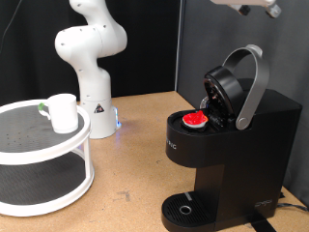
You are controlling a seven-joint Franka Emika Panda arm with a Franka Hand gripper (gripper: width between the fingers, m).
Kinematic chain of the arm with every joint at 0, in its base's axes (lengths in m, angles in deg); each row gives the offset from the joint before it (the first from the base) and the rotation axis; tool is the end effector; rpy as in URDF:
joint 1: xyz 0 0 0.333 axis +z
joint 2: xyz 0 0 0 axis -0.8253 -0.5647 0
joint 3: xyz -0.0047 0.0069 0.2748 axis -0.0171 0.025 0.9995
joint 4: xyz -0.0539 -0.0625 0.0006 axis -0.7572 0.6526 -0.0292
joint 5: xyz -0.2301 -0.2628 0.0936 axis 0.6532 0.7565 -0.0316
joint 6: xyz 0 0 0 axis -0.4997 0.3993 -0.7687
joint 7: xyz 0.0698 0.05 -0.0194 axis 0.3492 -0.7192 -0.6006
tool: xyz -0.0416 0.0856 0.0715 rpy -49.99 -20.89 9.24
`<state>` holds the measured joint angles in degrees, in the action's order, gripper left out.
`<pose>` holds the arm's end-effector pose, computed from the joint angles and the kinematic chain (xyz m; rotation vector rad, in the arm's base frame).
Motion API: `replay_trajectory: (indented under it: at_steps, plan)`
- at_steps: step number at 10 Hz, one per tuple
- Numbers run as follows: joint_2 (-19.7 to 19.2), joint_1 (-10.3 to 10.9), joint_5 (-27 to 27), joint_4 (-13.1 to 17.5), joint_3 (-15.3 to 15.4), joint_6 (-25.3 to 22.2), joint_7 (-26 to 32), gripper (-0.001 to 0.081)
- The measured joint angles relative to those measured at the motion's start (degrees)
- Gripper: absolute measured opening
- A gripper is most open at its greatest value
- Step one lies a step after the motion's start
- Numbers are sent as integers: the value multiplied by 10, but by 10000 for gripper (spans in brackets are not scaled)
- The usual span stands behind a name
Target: Make a cup of coffee with the keurig machine
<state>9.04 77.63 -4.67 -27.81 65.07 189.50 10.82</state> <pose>0.4868 0.1525 0.5290 -2.1283 -0.8666 -0.5866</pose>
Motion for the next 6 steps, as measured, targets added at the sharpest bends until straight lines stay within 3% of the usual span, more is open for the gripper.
replay_trajectory:
  at_steps: [5, 6]
  plan:
    - [-38, 12, 37, 17, 51, 54, -34, 792]
    - [-40, 12, 51, 17, 56, 60, -38, 621]
